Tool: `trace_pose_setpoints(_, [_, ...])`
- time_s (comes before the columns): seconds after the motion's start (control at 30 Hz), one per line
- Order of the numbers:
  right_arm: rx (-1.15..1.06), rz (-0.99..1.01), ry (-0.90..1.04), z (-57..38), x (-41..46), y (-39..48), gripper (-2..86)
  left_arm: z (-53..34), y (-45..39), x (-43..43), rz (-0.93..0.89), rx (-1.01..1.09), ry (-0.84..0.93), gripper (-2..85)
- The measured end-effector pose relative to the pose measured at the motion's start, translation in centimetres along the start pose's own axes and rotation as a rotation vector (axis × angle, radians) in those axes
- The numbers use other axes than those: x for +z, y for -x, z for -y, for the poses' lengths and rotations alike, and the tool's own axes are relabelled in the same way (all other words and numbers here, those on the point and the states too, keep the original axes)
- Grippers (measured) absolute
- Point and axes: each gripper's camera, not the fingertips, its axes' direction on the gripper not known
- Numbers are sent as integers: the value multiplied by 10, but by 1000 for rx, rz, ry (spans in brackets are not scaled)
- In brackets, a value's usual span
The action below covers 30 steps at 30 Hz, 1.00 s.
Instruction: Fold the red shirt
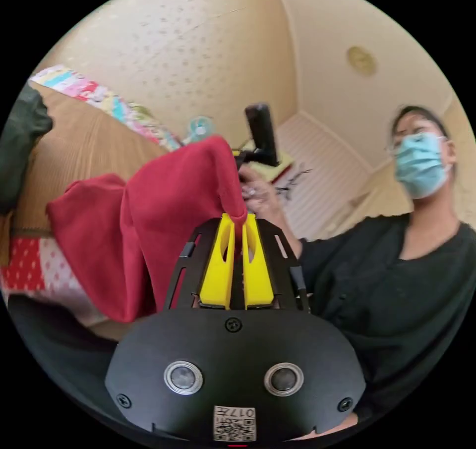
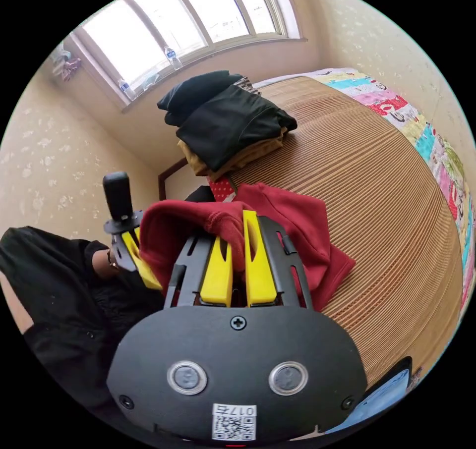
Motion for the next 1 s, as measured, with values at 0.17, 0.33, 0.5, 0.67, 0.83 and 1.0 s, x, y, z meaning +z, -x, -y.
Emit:
trace_pose_setpoints(0.17, [-114, 249, -281, -104, -58, 3, 53, 40, -67, -66, -346, 425, -44, 1])
trace_pose_setpoints(0.33, [-65, 170, -399, -182, -81, 10, 37, 68, -88, -98, -658, 546, -182, 4])
trace_pose_setpoints(0.5, [31, 13, -403, -228, -74, 18, 61, 87, -148, -112, -810, 713, -195, 5])
trace_pose_setpoints(0.67, [89, 24, -399, -232, -56, 24, 100, 84, -204, -108, -970, 774, -211, 6])
trace_pose_setpoints(0.83, [-5, -114, -462, -216, -53, 56, 131, 68, -234, -95, -1048, 774, -163, 7])
trace_pose_setpoints(1.0, [-78, -124, -501, -217, -61, 81, 61, 53, -246, -91, -1021, 752, -138, 8])
